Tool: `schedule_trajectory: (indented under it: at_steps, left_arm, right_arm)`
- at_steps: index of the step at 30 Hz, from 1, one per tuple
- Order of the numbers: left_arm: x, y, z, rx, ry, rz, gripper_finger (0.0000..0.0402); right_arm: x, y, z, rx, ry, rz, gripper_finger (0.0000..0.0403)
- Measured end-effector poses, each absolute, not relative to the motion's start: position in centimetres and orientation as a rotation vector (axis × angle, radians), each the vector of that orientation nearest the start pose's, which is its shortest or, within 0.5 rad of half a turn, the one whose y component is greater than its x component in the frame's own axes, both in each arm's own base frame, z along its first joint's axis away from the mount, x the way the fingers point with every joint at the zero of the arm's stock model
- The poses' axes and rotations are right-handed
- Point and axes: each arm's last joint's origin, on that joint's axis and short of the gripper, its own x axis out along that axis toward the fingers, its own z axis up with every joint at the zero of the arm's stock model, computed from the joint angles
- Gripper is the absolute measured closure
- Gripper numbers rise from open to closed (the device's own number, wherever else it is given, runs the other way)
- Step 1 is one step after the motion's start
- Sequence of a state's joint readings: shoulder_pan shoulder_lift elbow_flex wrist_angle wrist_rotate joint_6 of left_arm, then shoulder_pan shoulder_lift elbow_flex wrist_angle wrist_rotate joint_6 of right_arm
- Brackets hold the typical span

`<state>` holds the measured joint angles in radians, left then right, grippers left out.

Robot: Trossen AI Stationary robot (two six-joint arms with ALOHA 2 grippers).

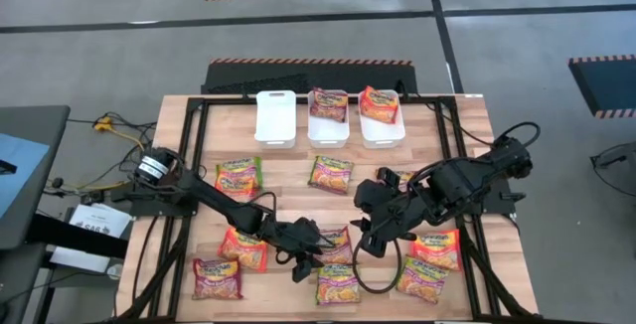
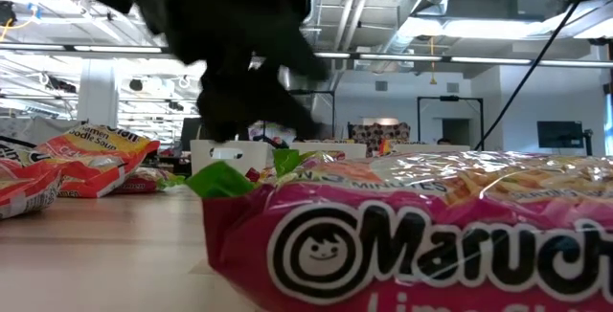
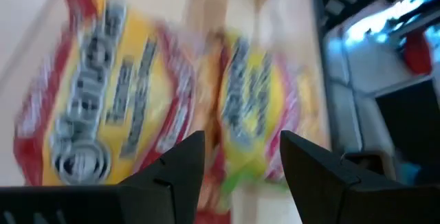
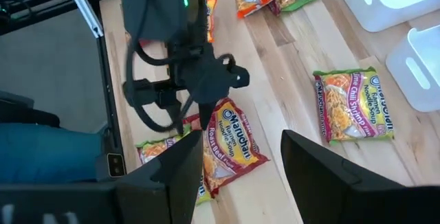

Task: Sort Maruchan noodles
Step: Put the green noodle pack into the left white bin

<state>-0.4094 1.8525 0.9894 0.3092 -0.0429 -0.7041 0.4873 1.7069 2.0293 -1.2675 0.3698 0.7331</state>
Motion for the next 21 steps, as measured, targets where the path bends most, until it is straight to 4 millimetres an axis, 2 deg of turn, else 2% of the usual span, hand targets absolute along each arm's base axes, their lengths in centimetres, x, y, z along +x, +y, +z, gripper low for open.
schedule_trajectory:
  at_steps: [3, 10, 21]
  left_arm:
    - [36.0, -15.6, 14.9, -0.548, 0.668, -0.164, 0.0226]
    - [37.7, -16.5, 14.2, -0.55, 0.684, -0.205, 0.0226]
    - [37.6, -16.8, 12.0, -0.569, 0.78, -0.154, 0.0226]
  right_arm:
    - [29.2, 14.3, 42.3, 0.298, 0.833, -0.203, 0.0181]
    - [29.3, 14.5, 42.4, 0.304, 0.819, -0.193, 0.0181]
    - [29.2, 14.7, 42.4, 0.293, 0.821, -0.182, 0.0181]
